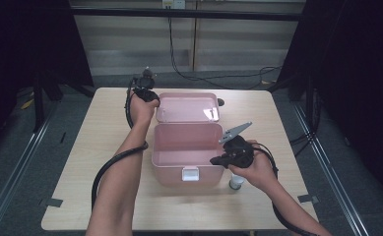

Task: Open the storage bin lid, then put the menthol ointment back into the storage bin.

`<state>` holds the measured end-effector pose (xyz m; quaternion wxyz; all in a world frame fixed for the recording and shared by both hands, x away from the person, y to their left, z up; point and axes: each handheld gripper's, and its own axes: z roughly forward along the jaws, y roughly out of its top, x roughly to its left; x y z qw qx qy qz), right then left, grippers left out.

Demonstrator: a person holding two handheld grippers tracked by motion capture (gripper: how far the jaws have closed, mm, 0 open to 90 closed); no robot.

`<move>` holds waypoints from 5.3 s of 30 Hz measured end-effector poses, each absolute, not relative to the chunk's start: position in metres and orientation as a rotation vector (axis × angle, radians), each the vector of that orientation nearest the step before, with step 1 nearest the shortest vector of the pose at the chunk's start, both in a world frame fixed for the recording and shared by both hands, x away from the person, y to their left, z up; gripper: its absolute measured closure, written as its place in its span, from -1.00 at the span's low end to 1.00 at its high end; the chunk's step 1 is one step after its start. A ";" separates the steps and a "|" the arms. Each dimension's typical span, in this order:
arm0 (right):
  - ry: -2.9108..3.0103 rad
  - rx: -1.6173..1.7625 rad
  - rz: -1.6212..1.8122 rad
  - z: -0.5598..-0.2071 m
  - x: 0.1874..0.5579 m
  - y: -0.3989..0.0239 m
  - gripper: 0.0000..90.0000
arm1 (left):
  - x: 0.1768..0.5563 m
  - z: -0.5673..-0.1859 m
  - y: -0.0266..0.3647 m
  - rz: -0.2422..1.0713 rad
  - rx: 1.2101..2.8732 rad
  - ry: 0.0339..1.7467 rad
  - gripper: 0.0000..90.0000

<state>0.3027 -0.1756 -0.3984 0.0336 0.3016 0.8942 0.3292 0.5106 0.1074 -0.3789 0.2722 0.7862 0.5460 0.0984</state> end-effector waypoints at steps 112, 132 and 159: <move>2.753 1.167 0.750 -0.429 0.276 -0.249 -0.21 | 0.358 -0.510 0.225 0.454 2.097 1.109 -0.66; 2.831 1.095 0.638 -0.442 0.283 -0.228 -0.15 | 0.358 -0.510 0.225 0.454 2.098 1.109 -0.66; 2.882 1.066 0.542 -0.448 0.290 -0.218 0.11 | 0.358 -0.510 0.226 0.452 2.097 1.109 -0.66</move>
